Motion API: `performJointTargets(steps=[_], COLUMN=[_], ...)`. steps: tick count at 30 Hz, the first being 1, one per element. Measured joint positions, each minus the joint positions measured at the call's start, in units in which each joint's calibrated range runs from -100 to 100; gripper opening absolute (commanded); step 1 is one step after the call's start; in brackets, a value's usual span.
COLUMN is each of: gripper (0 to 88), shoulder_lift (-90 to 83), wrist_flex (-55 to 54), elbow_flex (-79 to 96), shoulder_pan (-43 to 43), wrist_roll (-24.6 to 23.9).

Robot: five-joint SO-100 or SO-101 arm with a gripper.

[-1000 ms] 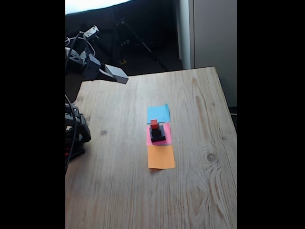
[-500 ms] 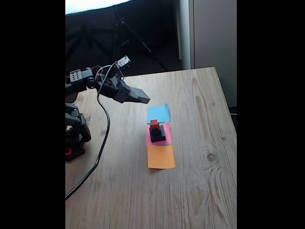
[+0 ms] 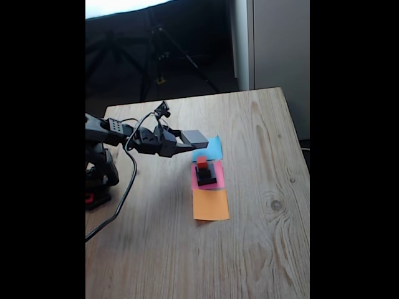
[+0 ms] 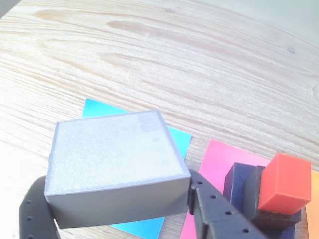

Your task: Tower of hanoi

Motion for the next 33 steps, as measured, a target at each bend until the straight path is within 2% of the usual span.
performJointTargets(steps=[5,16,24,33], gripper=[15.2,15.2,15.4,15.8], shoulder_lift=[9.15,23.94,38.91,47.97], wrist_flex=[-13.85,-30.66,-40.75,-46.04], elbow_flex=[1.83,2.96,-3.56,-9.13], shoulder_pan=[-0.1,-0.1,-0.1,-0.1], wrist_roll=[0.0,0.0,0.0,0.0])
